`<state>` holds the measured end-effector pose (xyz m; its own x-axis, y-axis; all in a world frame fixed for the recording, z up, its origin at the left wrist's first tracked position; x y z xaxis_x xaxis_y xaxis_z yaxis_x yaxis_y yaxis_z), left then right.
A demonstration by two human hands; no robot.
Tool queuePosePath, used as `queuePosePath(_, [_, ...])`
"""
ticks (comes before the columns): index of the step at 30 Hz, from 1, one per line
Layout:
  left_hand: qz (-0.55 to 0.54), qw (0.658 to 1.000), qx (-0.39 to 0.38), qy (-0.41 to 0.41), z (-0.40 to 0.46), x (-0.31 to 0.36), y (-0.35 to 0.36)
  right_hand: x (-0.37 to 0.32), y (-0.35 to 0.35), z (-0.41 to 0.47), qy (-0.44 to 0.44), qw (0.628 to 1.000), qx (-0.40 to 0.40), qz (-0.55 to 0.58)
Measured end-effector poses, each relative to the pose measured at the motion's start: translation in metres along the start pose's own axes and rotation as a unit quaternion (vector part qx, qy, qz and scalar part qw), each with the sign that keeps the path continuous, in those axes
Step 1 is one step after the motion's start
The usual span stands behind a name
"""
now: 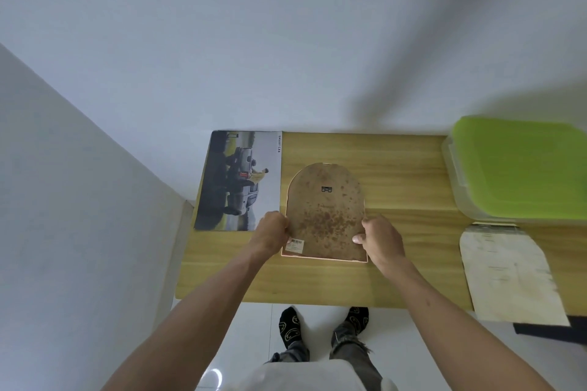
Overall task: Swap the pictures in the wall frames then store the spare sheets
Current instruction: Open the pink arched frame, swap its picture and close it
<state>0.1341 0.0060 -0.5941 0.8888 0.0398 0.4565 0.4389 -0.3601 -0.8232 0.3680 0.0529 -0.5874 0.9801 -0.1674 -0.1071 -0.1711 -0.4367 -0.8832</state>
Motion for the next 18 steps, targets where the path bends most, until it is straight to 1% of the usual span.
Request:
queuePosePath(2, [0.031,0.999,-0.007,0.019,0.006,0.013,-0.005,-0.01,-0.006,0.002,-0.015,0.998,0.001,-0.064])
queuePosePath(4, [0.079,0.996,0.004,0.044,0.016,0.028,-0.012,-0.02,-0.013,0.007,-0.039,0.995,0.01,-0.096])
queuePosePath(6, [0.14,0.987,0.0,0.074,0.031,0.036,-0.014,-0.033,-0.011,0.015,-0.09,0.986,-0.013,-0.137])
queuePosePath(8, [0.187,0.975,-0.051,0.113,0.045,0.04,-0.007,-0.045,-0.004,0.023,-0.135,0.972,-0.052,-0.186])
queuePosePath(10, [0.207,0.962,-0.115,0.135,0.053,0.041,0.003,-0.053,0.003,0.032,-0.161,0.96,-0.085,-0.211])
queuePosePath(13, [0.191,0.958,-0.177,0.119,0.055,0.037,0.008,-0.06,0.014,0.039,-0.186,0.947,-0.124,-0.231])
queuePosePath(15, [0.172,0.956,-0.208,0.116,0.058,0.032,0.014,-0.061,0.015,0.04,-0.198,0.941,-0.134,-0.238])
queuePosePath(17, [0.172,0.946,-0.247,0.123,0.059,0.024,0.021,-0.062,0.016,0.039,-0.208,0.938,-0.138,-0.241])
queuePosePath(18, [0.171,0.944,-0.254,0.126,0.06,0.021,0.023,-0.063,0.015,0.038,-0.212,0.938,-0.134,-0.241])
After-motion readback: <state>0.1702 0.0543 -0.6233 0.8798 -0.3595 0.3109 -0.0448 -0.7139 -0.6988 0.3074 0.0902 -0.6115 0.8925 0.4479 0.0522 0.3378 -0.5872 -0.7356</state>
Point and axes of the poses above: each hand's wrist, its own z-axis towards the middle knuckle, its own y-axis out of the palm, x = y × z, the point moved 10 cm from there along z, towards the middle knuckle, and after that the axes turned 15 degrees about y, right-handed, at the moved point
